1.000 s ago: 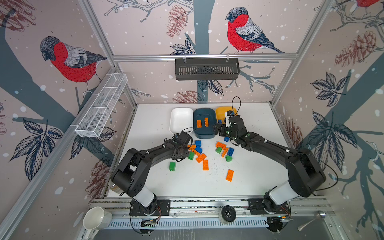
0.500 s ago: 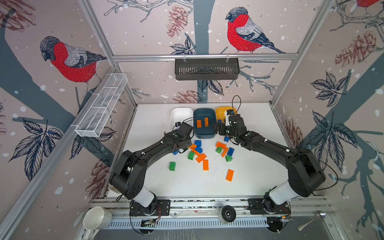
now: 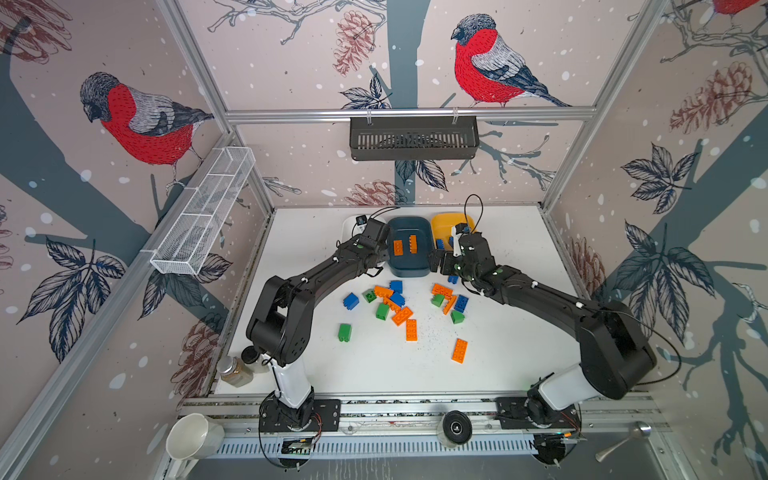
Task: Sort the legos into containers by color
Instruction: 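Release the green brick into the white container while the right gripper lowers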
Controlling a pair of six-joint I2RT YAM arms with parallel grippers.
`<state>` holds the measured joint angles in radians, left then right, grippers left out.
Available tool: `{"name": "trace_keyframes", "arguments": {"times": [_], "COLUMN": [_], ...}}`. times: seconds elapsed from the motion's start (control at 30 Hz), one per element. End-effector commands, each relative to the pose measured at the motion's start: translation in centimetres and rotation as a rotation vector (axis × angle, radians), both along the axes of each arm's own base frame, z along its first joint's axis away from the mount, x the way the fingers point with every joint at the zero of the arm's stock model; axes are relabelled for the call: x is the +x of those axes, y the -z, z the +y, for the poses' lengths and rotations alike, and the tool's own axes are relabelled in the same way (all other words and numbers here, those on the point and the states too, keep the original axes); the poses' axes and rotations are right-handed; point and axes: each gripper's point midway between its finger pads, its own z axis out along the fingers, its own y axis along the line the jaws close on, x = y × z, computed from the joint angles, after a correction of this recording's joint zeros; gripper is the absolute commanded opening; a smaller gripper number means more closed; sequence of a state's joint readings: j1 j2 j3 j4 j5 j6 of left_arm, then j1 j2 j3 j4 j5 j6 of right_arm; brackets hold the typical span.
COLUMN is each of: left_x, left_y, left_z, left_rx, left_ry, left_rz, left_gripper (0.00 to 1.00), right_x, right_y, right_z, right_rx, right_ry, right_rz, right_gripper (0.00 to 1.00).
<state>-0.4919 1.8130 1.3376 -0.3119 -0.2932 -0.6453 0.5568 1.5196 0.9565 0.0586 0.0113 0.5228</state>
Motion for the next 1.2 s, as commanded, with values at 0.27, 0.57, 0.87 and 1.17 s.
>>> {"name": "trace_keyframes", "arguments": {"times": [0.27,0.57,0.87,1.17], "left_x": [2.2,0.2,-0.6,-0.5], "left_y": [0.8,-0.3,-1.5,-2.4], "left_z": [-0.2,0.9,2.0,3.1], "left_rx": [0.022,0.007,-0.028,-0.077], "left_ry": [0.027,0.02,-0.02,-0.053], "left_rz": [-0.005,-0.028,-0.069,-0.12], "left_gripper": [0.58,0.78,0.94,0.97], "right_x": [-0.7,-1.1,-2.6,-6.8], "right_y": [-0.1,0.6,3.6,9.6], "right_z": [-1.2,-0.1,-0.3,-2.4], "right_rx": [-0.029,-0.027,-0.092,-0.238], "right_ry": [0.03,-0.026,-0.053,-0.107], "right_rz": [-0.007,0.001,0.066,0.269], "right_gripper": [1.0,1.0,0.99,0.92]}}
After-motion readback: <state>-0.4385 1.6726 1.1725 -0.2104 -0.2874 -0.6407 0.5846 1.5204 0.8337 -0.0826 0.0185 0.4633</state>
